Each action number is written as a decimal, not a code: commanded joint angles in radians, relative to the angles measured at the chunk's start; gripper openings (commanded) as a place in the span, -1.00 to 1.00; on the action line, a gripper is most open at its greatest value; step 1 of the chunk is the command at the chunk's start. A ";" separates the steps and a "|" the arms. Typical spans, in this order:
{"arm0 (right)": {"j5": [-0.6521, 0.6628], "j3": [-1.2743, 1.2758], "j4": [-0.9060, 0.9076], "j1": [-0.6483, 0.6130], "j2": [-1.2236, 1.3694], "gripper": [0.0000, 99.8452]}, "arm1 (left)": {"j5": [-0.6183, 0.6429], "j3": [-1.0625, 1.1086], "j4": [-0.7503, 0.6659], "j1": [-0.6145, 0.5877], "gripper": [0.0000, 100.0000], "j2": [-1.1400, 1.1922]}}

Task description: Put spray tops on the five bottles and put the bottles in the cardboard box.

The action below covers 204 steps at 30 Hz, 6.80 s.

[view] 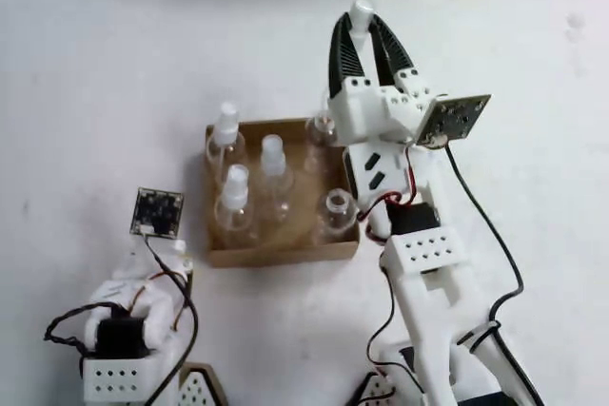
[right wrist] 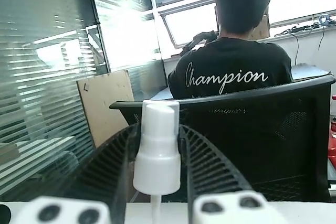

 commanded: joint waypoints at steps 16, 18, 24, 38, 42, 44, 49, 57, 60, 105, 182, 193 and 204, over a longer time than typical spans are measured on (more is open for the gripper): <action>0.012 -0.021 -0.142 0.015 0.163 -0.97 | -0.005 0.002 0.005 0.013 -0.90 -0.008; 0.015 -0.003 -0.145 0.015 0.163 -0.97 | -0.005 0.002 0.005 0.013 -0.90 -0.008; 0.017 0.051 -0.142 0.013 0.165 -0.97 | -0.005 0.002 0.005 0.013 -0.90 -0.008; 0.058 0.095 -0.145 -0.001 0.229 -0.97 | -0.005 0.002 0.005 0.013 -0.90 -0.008; 0.135 0.097 -0.148 -0.039 0.282 -0.97 | -0.005 0.002 0.005 0.013 -0.90 -0.008; 0.137 0.101 -0.148 -0.051 0.282 -0.97 | -0.005 0.002 0.005 0.013 -0.90 -0.008; 0.137 0.127 -0.148 -0.048 0.282 -0.97 | -0.005 0.002 0.005 0.013 -0.90 -0.008; 0.143 0.181 -0.148 -0.054 0.282 -0.96 | -0.005 0.002 0.005 0.013 -0.90 -0.008; 0.144 0.183 -0.148 -0.053 0.282 -0.96 | -0.005 0.002 0.005 0.013 -0.90 -0.008; 0.207 0.311 -0.090 -0.077 0.084 -0.75 | -0.005 0.002 0.005 0.013 -0.90 -0.008; 0.216 -0.898 1.287 0.403 0.443 -0.94 | -0.005 0.002 0.005 0.013 -0.90 -0.008; 0.216 -1.637 1.785 0.435 1.115 -0.86 | -0.005 0.002 0.005 0.013 -0.90 -0.008; 0.293 -2.364 2.015 0.429 1.702 -0.68 | -0.005 0.002 0.005 0.013 -0.90 -0.008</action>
